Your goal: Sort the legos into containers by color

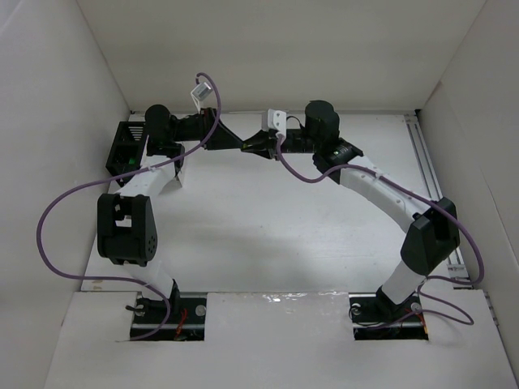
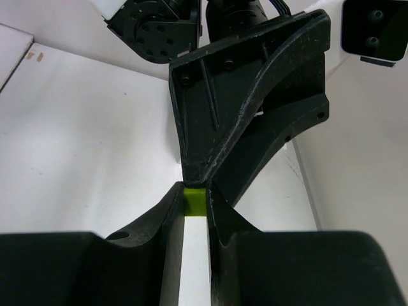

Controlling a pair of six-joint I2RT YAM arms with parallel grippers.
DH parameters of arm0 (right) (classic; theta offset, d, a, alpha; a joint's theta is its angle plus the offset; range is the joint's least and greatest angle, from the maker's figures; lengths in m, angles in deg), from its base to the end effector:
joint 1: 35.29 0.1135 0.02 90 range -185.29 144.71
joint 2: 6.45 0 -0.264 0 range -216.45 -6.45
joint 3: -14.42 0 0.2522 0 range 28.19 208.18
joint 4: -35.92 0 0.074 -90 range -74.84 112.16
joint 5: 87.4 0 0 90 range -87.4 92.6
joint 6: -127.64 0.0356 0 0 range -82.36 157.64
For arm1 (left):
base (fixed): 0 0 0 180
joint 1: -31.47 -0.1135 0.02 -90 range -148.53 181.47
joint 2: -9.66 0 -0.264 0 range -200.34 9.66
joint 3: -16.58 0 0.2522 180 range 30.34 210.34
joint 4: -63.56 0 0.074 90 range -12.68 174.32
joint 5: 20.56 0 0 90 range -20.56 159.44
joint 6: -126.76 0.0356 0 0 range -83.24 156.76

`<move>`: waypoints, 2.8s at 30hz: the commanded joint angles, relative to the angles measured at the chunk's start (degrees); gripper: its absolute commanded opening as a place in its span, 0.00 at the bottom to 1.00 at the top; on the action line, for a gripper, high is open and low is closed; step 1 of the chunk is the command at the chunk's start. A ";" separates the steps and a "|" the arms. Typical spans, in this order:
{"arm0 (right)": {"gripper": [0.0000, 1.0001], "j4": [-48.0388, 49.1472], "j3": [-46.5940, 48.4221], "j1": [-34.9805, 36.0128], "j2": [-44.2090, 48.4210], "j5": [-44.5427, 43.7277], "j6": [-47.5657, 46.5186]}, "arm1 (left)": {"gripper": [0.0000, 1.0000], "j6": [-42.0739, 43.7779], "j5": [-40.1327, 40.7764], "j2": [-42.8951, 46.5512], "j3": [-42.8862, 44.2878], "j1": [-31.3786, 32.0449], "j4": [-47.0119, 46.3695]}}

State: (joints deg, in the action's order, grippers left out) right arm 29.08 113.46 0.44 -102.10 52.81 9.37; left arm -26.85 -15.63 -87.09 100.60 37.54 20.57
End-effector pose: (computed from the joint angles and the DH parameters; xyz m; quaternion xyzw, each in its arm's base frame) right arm 0.3042 0.2525 0.3853 -0.5960 0.4050 0.3486 0.5993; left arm 0.3578 -0.0737 0.3589 0.3372 0.6038 -0.6414 0.3321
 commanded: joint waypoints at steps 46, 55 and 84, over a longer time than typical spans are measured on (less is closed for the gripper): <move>0.06 11.36 -4.94 1.54 1.79 -6.36 -0.91 | 0.47 -0.37 -2.37 0.77 1.46 0.97 -2.05; 0.06 11.36 -5.47 1.54 2.32 -5.83 -0.91 | 0.19 -0.37 -2.37 0.77 1.46 0.97 -2.05; 0.77 17.34 -12.22 -1.44 6.35 -13.48 6.47 | 0.00 0.77 0.09 4.29 -3.89 -2.54 -3.72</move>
State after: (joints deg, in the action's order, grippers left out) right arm 42.50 102.47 0.68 -99.31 41.21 13.34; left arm -27.51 -15.20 -86.85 98.59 36.71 20.15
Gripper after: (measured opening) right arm 0.769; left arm 0.184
